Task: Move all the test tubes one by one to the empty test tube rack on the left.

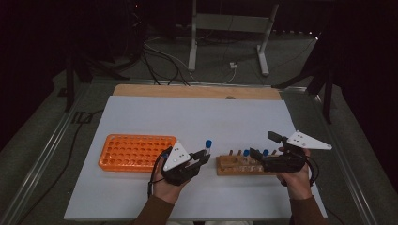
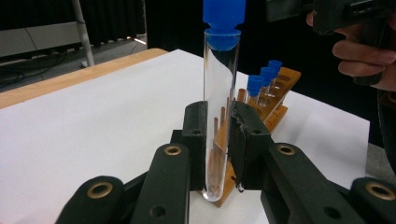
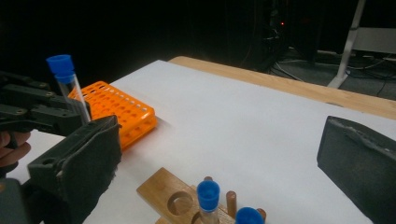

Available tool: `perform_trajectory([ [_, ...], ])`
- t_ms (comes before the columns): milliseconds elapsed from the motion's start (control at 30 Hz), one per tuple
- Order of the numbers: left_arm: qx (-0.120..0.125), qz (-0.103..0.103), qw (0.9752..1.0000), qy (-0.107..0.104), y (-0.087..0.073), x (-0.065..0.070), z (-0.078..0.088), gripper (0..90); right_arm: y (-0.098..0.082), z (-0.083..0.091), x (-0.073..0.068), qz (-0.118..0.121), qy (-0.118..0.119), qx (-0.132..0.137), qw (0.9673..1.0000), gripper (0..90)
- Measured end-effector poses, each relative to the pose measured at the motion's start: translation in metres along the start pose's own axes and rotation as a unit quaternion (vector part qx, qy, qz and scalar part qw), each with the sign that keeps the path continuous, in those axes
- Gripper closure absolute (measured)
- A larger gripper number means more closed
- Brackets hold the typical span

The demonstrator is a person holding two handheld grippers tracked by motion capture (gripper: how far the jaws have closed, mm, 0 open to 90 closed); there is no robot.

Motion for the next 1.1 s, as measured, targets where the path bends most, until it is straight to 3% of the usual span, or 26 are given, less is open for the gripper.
perform_trajectory([
  [267,0.006,-0.002,0.9999,0.008,-0.005,-0.009,0.016,78.5,0.001,0.003,0.005,-0.007,-0.004,0.006,1.0000,0.0],
  [633,0.023,0.011,0.9994,0.022,-0.009,-0.024,0.037,78.5,0.001,0.005,0.008,-0.010,-0.003,0.009,0.9999,0.0],
  [1100,0.030,0.009,0.9981,0.053,-0.015,-0.043,0.065,78.4,0.002,0.016,0.017,-0.018,-0.014,0.023,0.9995,0.0],
])
Point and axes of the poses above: each handheld gripper's, and its own axes: z roughly backward along the jaws, y roughly out of its top, x roughly to its right, the point moved 6 cm from there along -z, roughly forward along the jaws, and after that the axes turned 2 degrees about y, right-handed, at the moved point
